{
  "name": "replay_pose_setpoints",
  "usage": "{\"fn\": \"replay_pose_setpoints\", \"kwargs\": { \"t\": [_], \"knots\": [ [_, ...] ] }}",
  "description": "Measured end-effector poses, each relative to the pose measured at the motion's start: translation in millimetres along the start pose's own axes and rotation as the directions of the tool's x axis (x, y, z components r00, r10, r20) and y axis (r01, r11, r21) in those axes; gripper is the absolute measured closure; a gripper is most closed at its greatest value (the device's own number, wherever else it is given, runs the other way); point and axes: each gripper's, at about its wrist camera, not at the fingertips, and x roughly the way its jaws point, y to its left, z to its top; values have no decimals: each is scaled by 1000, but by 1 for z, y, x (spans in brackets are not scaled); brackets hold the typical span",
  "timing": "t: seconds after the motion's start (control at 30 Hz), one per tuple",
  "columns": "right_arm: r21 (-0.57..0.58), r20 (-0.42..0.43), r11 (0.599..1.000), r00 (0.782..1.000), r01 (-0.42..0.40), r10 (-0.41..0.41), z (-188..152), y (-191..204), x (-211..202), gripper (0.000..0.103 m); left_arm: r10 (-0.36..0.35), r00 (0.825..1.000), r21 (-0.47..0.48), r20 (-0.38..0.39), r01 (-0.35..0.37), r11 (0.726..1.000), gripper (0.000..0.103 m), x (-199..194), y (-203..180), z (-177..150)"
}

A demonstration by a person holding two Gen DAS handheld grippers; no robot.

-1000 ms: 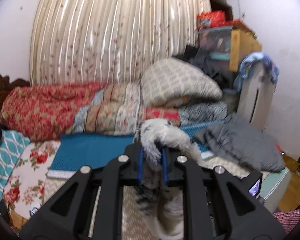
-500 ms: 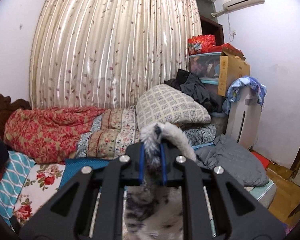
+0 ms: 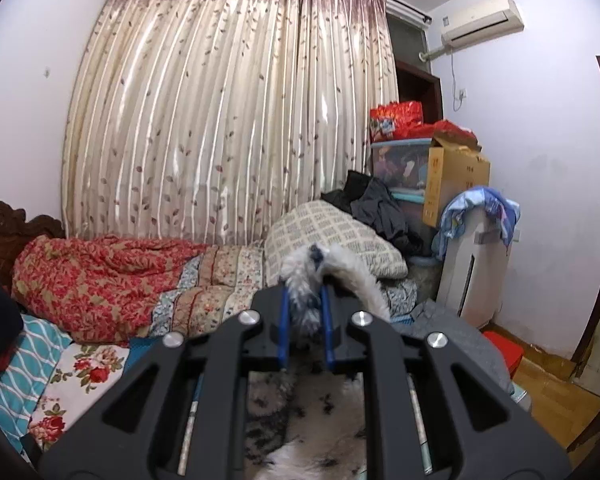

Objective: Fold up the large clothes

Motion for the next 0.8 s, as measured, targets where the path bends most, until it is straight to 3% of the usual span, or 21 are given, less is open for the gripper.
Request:
{"fn": "replay_pose_setpoints", "kwargs": {
  "t": [0.07, 0.17, 0.2, 0.4, 0.5, 0.6, 0.7, 0.8],
  "knots": [
    [38, -12, 999, 999, -33, 34, 10, -3, 16, -4, 9, 1000, -3, 16, -9, 1000, 91, -9, -2, 6],
    [98, -20, 992, 996, -80, 82, 19, -24, 7, 47, 43, 998, 10, 45, -43, 999, 91, -27, 2, 12],
    [159, -13, 978, 991, -131, 135, 18, -43, -3, 55, 58, 997, 17, 57, -59, 998, 91, -34, 4, 13],
    [256, 4, 962, 995, -100, 102, 29, -119, -61, 58, 129, 987, 45, 99, -134, 990, 91, -67, 34, 15],
    [290, 34, 933, 976, -214, 213, 47, -148, -85, 58, 162, 979, 34, 123, -167, 985, 91, -83, 48, 18],
    [312, 31, 891, 940, -331, 339, 59, -153, -94, 58, 159, 977, -11, 141, -159, 987, 91, -100, 65, 22],
    [273, 31, 908, 946, -318, 322, 61, -139, -97, 56, 151, 980, -24, 131, -149, 989, 91, -108, 73, 25],
    [303, 56, 863, 912, -404, 407, 61, -124, -94, 50, 151, 984, -10, 98, -151, 989, 91, -108, 72, 22]
  ]
}}
